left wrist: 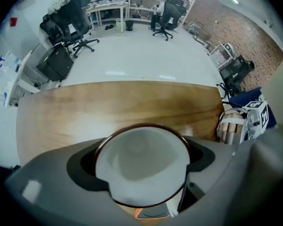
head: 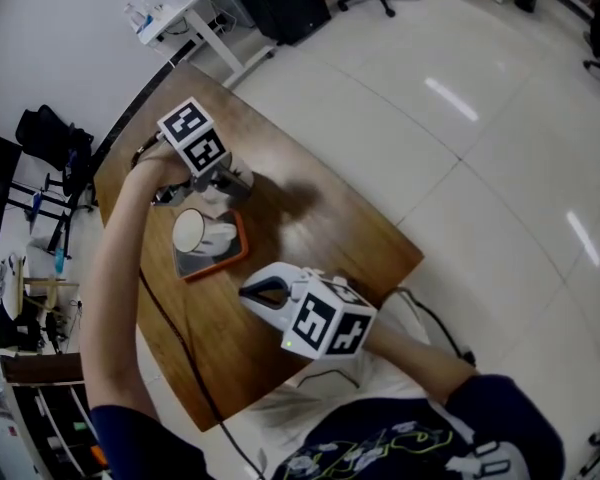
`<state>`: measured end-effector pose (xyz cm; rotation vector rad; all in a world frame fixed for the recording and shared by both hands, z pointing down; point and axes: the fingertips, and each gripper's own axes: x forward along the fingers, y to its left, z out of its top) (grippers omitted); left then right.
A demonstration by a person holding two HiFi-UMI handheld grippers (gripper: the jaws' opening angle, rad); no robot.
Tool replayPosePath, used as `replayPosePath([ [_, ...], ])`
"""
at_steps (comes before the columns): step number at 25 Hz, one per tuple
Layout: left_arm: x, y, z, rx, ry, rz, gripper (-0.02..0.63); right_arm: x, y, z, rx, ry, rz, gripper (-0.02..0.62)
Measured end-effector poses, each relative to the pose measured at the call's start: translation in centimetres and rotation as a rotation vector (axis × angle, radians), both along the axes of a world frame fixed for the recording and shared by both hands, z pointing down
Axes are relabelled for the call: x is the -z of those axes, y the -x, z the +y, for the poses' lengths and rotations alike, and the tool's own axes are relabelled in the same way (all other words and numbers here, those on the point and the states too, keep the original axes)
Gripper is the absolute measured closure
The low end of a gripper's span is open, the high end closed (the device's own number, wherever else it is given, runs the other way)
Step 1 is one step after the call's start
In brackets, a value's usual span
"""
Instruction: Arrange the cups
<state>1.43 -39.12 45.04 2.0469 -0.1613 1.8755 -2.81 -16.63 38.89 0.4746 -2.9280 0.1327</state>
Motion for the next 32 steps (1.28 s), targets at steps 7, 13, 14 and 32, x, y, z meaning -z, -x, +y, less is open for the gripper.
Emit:
replayPosePath([
  [7,-0.1,0.5,-0.2,-0.02,-0.023,0.0,0.15,-0.5,0.3,0.0,0.0,0.003,0.002,0.583],
  [13,2.8,1.5,-0.8,0.014,-0.066,0.054,0.15,-0.3,0.1,0.2,-0.002,0.005,0.003,0.583],
  [14,3.6,2.0,-0.8,0.02,-0.074,0.057,0.15,-0.3,0.1,0.4,-0.001,0.005,0.003,0.583],
  [32,7.0,17.7,7.1,0.099,-0.115,-0.008,0.15,-0.7,-0.2,-0.2,-0.006,-0.001,0.004,0.583],
])
